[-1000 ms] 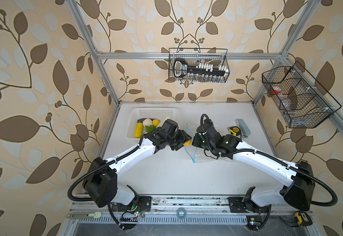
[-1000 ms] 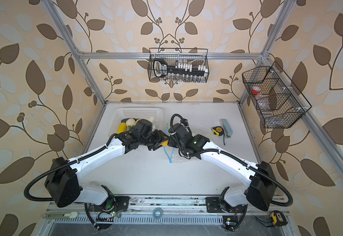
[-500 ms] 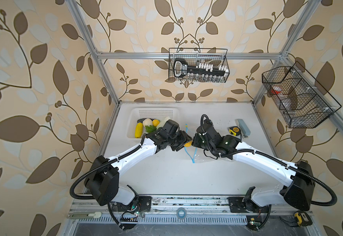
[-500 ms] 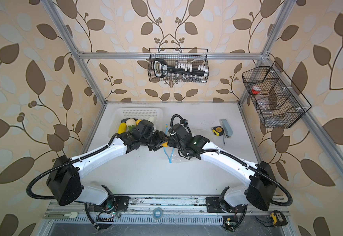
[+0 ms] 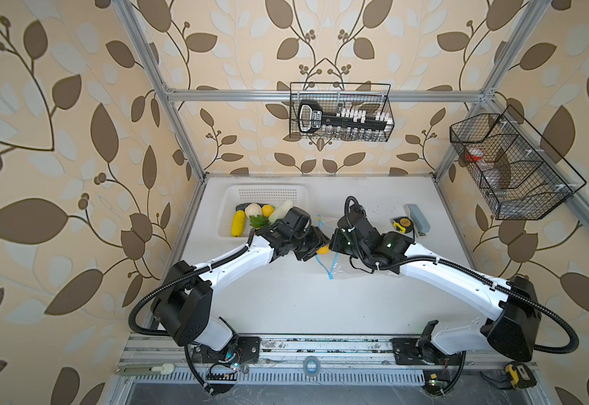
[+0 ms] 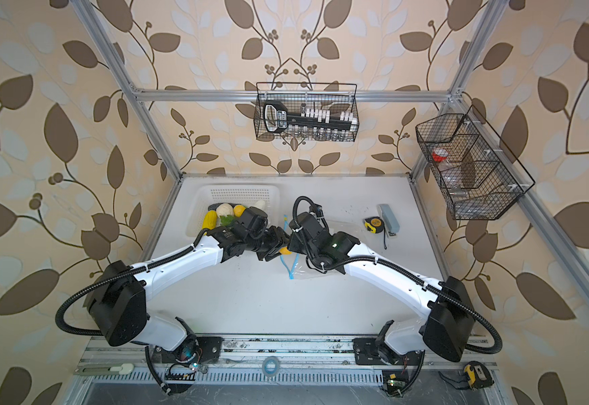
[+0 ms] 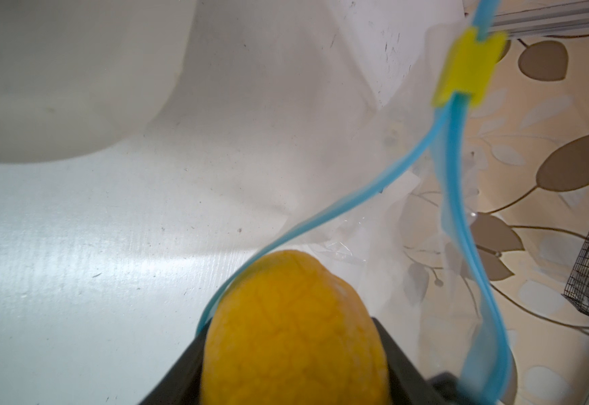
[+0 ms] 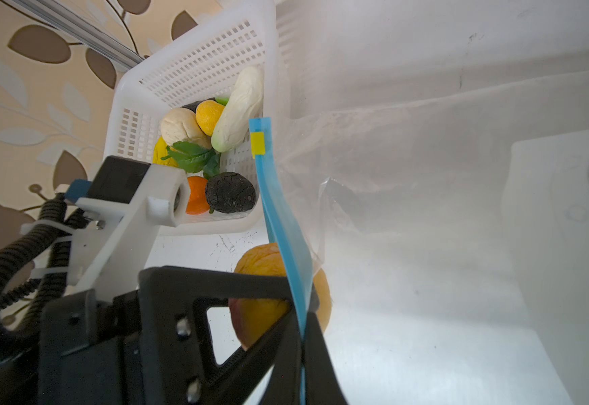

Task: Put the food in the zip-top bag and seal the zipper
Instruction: 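Carry the mango to the bag mouth with the left gripper and release it inside, then withdraw the left gripper from the bag back toward the white basket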

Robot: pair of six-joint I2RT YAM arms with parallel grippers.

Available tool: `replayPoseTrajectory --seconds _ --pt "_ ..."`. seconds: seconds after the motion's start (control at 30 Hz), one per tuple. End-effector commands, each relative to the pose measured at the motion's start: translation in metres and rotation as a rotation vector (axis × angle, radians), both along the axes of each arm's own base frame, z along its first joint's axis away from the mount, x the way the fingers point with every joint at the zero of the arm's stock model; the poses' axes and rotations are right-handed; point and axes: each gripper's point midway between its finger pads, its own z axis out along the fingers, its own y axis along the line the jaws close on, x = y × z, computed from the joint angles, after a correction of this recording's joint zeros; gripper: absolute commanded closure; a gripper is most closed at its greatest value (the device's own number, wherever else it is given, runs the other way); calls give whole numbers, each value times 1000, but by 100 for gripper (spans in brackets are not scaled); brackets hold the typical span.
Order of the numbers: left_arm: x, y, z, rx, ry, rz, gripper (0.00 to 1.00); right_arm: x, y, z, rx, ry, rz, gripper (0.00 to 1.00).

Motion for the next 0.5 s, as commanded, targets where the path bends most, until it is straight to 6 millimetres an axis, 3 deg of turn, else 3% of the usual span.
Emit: replayPoseTrajectory --seconds 0.0,0.2,0.47 --pt "2 -2 8 3 -48 -5 37 2 -1 11 37 -16 -15 100" --pt "2 -1 10 6 -60 -7 25 2 1 11 42 -14 -13 100" --pt "2 -3 11 7 -65 -12 23 2 1 10 42 -14 -11 100"
